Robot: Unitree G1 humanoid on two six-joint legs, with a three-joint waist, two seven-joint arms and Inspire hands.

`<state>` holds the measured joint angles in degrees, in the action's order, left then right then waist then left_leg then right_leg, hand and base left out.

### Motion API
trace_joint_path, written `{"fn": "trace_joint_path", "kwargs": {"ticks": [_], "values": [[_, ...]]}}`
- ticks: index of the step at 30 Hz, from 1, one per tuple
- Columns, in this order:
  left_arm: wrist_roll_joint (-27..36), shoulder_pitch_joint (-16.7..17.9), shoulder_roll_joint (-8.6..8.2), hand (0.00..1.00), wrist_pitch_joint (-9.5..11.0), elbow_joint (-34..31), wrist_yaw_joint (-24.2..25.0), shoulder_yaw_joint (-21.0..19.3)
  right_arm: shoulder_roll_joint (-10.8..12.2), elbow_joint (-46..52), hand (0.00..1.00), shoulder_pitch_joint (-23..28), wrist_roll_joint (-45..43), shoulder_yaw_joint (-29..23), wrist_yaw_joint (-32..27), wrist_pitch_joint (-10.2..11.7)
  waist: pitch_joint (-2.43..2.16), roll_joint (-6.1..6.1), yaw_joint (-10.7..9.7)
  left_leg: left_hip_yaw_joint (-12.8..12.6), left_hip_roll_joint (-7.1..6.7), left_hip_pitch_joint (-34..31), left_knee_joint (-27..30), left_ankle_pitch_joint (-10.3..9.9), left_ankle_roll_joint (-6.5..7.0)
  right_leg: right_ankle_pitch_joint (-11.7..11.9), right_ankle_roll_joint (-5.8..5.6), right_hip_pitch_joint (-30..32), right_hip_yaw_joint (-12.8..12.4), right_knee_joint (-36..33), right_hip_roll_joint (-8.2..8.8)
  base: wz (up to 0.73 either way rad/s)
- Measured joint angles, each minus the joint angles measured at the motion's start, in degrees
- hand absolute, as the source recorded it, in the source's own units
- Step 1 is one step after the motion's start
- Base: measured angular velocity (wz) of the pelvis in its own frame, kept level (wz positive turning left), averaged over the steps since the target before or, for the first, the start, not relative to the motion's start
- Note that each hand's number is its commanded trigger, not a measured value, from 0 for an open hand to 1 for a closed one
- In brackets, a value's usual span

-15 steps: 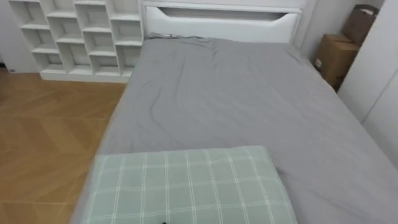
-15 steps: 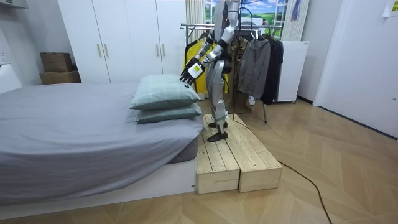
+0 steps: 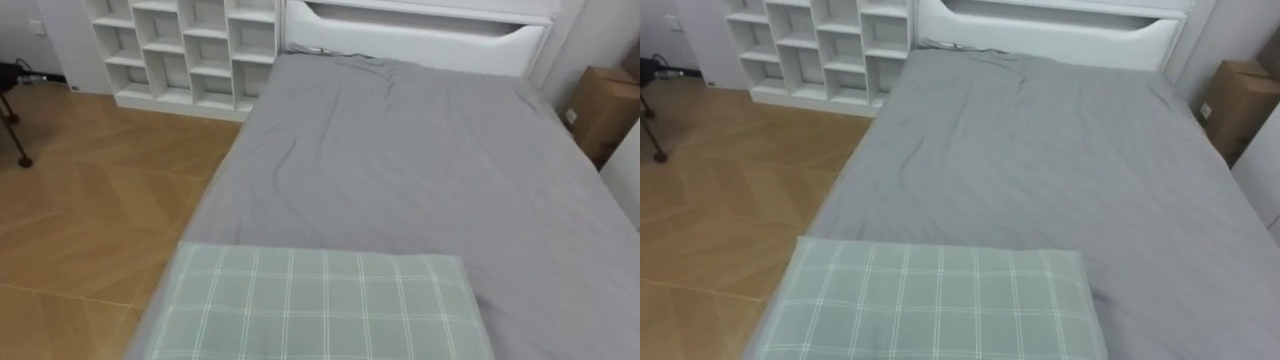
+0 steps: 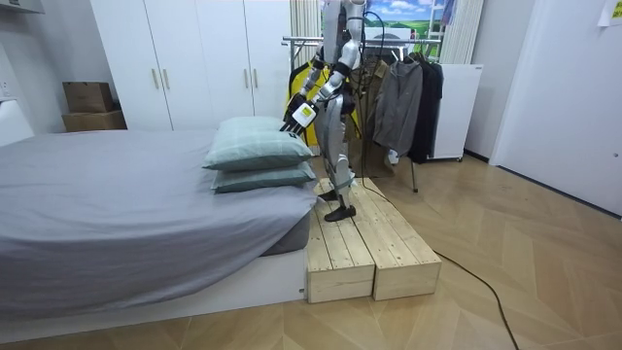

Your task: Hang clothes

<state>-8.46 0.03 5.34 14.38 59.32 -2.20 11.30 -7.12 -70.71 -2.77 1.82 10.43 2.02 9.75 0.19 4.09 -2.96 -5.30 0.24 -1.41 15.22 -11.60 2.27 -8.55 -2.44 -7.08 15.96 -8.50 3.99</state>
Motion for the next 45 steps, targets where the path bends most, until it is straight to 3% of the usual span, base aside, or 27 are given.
{"fn": "trace_joint_path", "kwargs": {"ticks": [9, 12, 19, 26, 30, 35, 39, 43, 44, 45], "values": [[-0.05, 0.1, -0.01, 0.0, 0.15, -0.03, 0.06, -0.61, -0.05, -1.02, 0.0, 6.35, 3.28, -3.0, -0.46, 0.14, 0.03, -0.47, 0.02, 0.6, -0.14, 0.1, -0.59, -0.09, -0.13, -0.04, -0.06, -0.49, -0.44, 0.6, -0.12, 0.06], [-0.05, 0.16, -0.05, 0.0, 0.15, 0.19, 0.11, -1.06, -0.03, -2.1, 0.0, 7.07, 5.13, -4.43, -0.52, 0.14, -0.01, -0.89, -0.03, 0.75, -0.14, 0.15, -0.5, -0.07, -0.21, -0.04, -0.05, -0.48, -1.71, 0.69, -0.27, -0.07], [-0.22, 1.29, -0.11, 0.0, 0.29, 1.12, 0.21, -2.29, -0.02, -2.87, 0.0, 7.26, 8.25, -5.57, -0.03, -1.18, 0.15, -1.74, -0.03, 1.15, -0.21, 0.04, -0.61, 0.17, -0.57, -0.12, 0.09, -0.49, -1.89, 0.73, -0.39, 0.02], [-2.35, 4.68, -0.23, 0.0, -0.19, 2.34, 0.59, -8.52, 0.14, -2.87, 0.0, 7.67, 8.62, -9.82, 2.1, -3.83, -0.52, -1.9, -0.01, 0.43, -0.5, 0.21, -0.63, 0.27, -0.73, -2.02, 0.69, -0.57, -1.92, 0.94, -0.11, -0.02], [-2.31, 7.13, 0.44, 0.0, -2.41, 4.85, -0.49, -13.58, 0.12, -2.99, 0.0, 8.23, 8.86, -11.44, 2.29, -5.29, -0.83, -2.22, 0.17, -0.25, -0.57, 2.55, -2.57, 0.36, -0.99, -2.57, 0.75, -1.26, -3.16, 1.09, -0.1, -0.11], [-2.66, 10.62, 2.11, 0.0, -6.56, 7.84, -4.19, -20.12, 0.09, -3.66, 0.0, 9.13, 8.81, -13.99, 2.76, -5.75, -0.66, -2.13, 0.37, -0.41, -0.56, 3.61, -3.27, 0.21, -1.22, -2.64, 0.73, -2.0, -3.24, 1.75, -0.2, -0.01], [-7.2, 13.62, 2.82, 0.0, -11.1, 9.87, -5.1, -21.22, 0.02, -4.38, 0.0, 9.1, 8.88, -14.56, 3.24, -6.11, -0.55, -2.27, 0.5, -0.6, -0.43, 4.2, -3.51, 0.14, -1.25, -2.56, 0.77, -2.2, -3.59, 0.51, -0.14, 0.0], [-7.52, 13.37, 2.15, 0.0, -13.61, 10.54, -5.07, -21.02, 0.02, -4.66, 0.0, 8.62, 8.89, -14.48, 3.13, -6.13, -0.02, -2.57, 0.95, -0.7, -0.38, 4.19, -3.5, -0.26, -1.2, -2.54, 0.73, -2.44, -3.75, 0.52, -0.14, 0.0], [-7.53, 12.98, 2.13, 0.0, -13.97, 10.48, -5.06, -20.91, -0.01, -4.74, 0.0, 8.34, 8.87, -14.5, 3.1, -6.13, 0.56, -2.45, 0.97, -0.69, -0.32, 4.15, -3.49, -0.49, -1.21, -2.54, 0.73, -2.53, -3.8, 0.51, -0.2, 0.0], [-7.64, 12.63, 2.24, 0.0, -14.36, 10.46, -5.06, -20.29, -0.02, -4.73, 0.0, 8.23, 8.8, -14.52, 3.02, -6.12, 0.62, -2.68, 0.92, -0.61, -0.31, 4.1, -3.39, -0.57, -1.25, -2.54, 0.73, -2.52, -3.89, 0.51, -0.24, 0.0]]}}
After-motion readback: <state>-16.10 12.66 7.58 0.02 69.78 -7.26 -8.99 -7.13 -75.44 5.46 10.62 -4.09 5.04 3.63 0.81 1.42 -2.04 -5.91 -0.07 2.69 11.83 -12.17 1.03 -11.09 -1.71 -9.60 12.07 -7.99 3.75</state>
